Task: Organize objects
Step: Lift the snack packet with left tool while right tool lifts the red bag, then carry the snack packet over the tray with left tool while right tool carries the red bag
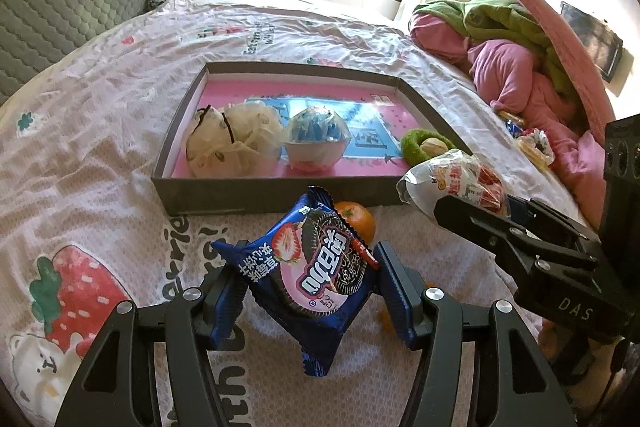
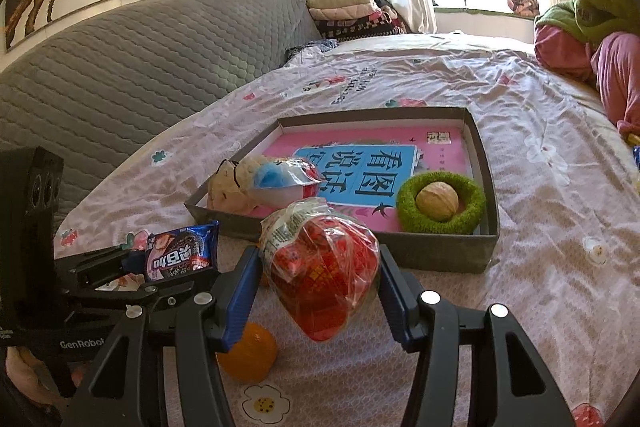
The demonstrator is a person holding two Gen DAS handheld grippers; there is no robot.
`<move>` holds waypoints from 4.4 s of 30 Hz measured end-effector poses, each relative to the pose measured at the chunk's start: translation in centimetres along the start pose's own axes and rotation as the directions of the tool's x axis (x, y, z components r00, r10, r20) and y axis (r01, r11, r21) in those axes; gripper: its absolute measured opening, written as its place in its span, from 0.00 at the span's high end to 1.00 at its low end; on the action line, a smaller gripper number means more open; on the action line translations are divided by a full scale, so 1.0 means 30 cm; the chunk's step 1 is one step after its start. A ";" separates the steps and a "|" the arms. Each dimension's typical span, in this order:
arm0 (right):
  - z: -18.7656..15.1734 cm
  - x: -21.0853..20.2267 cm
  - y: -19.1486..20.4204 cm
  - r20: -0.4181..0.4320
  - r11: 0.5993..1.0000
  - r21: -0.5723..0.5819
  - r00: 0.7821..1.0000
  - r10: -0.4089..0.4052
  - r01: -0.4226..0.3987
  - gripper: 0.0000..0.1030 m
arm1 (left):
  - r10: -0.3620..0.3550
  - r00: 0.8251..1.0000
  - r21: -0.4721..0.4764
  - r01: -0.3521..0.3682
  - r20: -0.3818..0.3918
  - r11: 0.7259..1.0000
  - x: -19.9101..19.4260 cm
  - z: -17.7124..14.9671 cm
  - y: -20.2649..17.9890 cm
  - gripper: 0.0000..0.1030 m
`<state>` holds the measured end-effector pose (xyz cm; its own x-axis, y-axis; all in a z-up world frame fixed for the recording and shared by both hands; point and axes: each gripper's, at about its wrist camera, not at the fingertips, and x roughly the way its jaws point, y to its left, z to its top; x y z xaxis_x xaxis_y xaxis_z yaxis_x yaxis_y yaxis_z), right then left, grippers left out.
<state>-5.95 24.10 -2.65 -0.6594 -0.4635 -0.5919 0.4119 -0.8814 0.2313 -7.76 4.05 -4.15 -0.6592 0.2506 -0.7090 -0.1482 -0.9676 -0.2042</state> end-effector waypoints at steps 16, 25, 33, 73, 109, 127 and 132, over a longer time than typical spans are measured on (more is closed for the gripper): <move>0.005 -0.018 0.011 0.040 1.000 -0.021 0.999 -0.017 0.018 0.45 | 0.010 1.000 -0.002 -0.010 0.028 1.000 0.000 0.041 0.026 0.39; 0.032 -0.047 0.016 0.091 0.999 -0.038 0.996 -0.022 0.025 0.45 | 0.027 0.997 0.006 -0.028 0.070 1.000 -0.011 0.081 0.050 0.39; 0.079 -0.058 0.011 0.123 0.996 -0.068 0.991 -0.044 0.053 0.45 | 0.043 0.994 0.025 -0.046 0.103 0.999 -0.016 0.149 0.072 0.39; 0.248 0.040 -0.015 0.214 0.983 -0.149 0.974 -0.069 0.102 0.45 | 0.085 0.970 0.054 -0.100 0.229 0.994 0.024 0.411 0.205 0.39; 0.192 0.150 -0.027 0.093 0.981 -0.160 0.991 -0.100 0.114 0.45 | 0.093 0.988 0.097 -0.106 0.126 0.990 0.168 0.345 0.174 0.38; 0.160 0.213 -0.041 0.018 0.978 -0.161 0.991 -0.135 0.136 0.45 | 0.094 0.993 0.089 -0.100 0.073 0.991 0.229 0.326 0.190 0.38; 0.155 0.217 -0.034 0.011 0.975 -0.172 0.990 -0.137 0.137 0.45 | 0.095 0.993 0.098 -0.101 0.064 0.990 0.238 0.318 0.184 0.38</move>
<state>-13.59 21.58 -3.14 -0.7163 -0.3391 -0.6098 0.4197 -0.9076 0.0116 -20.31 0.22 -3.90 -0.7163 0.1554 -0.6803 -0.1527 -0.9862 -0.0644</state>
